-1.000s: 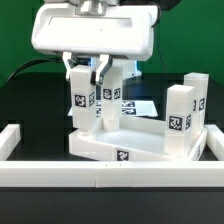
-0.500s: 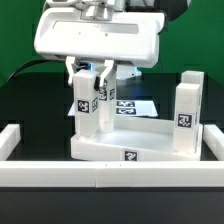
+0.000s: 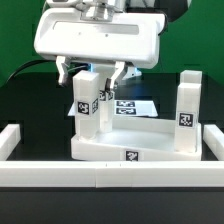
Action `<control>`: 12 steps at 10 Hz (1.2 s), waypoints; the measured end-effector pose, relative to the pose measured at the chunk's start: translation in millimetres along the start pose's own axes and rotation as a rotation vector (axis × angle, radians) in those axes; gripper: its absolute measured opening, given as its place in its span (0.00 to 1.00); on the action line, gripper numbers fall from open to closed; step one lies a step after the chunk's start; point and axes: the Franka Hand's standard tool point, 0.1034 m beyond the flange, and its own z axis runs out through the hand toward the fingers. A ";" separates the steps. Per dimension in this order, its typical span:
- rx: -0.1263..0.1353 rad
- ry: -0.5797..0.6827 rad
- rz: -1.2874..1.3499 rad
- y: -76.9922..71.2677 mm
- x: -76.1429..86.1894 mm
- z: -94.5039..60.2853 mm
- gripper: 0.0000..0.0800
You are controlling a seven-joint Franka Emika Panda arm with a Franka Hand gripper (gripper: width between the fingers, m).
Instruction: Assemble desk
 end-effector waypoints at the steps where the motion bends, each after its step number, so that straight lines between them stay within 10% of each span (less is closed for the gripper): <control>1: 0.000 0.000 0.000 0.0 0.0 0.0 0.81; 12: 0.047 -0.193 0.046 -2.3 28.0 -8.1 0.81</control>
Offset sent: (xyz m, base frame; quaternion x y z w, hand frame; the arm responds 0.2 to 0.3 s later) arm 0.0000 0.0000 0.0000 0.0000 0.0000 0.0000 1.0000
